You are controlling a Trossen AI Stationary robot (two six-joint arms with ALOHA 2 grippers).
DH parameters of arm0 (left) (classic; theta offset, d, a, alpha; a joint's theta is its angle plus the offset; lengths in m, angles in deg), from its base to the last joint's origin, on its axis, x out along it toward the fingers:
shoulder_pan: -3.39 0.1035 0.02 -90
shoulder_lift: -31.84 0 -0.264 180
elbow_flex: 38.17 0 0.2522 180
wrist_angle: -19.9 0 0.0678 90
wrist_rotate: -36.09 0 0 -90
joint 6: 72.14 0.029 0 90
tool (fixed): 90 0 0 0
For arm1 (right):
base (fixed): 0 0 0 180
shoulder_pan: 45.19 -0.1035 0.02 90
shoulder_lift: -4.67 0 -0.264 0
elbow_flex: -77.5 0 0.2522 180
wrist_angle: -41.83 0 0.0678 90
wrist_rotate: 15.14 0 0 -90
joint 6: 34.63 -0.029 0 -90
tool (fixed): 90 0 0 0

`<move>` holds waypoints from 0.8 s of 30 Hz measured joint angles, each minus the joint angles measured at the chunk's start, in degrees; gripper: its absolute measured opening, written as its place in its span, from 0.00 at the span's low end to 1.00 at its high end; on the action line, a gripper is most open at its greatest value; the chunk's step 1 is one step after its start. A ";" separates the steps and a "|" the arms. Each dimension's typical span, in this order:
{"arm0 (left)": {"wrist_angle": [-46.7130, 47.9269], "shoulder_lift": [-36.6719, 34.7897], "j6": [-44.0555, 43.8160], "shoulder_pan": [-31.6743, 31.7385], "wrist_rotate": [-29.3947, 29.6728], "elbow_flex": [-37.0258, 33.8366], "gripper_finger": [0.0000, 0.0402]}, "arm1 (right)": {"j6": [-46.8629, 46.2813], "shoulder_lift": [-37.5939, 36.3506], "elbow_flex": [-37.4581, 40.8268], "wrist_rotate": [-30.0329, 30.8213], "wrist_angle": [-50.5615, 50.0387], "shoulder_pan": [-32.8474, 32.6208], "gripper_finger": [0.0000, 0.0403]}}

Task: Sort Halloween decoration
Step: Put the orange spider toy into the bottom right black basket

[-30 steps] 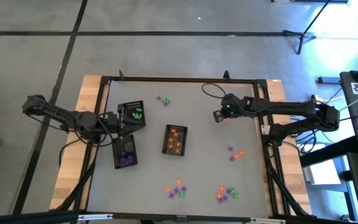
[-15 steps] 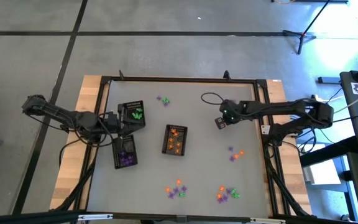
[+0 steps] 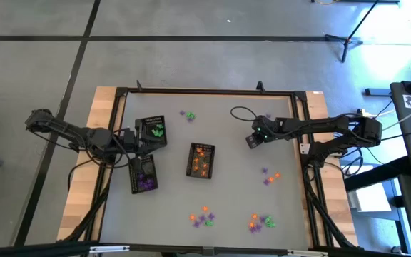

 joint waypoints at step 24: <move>0.00 0.01 -0.02 0.00 0.09 0.00 0.17 | 1.69 0.26 -1.49 1.96 -0.88 -0.79 0.01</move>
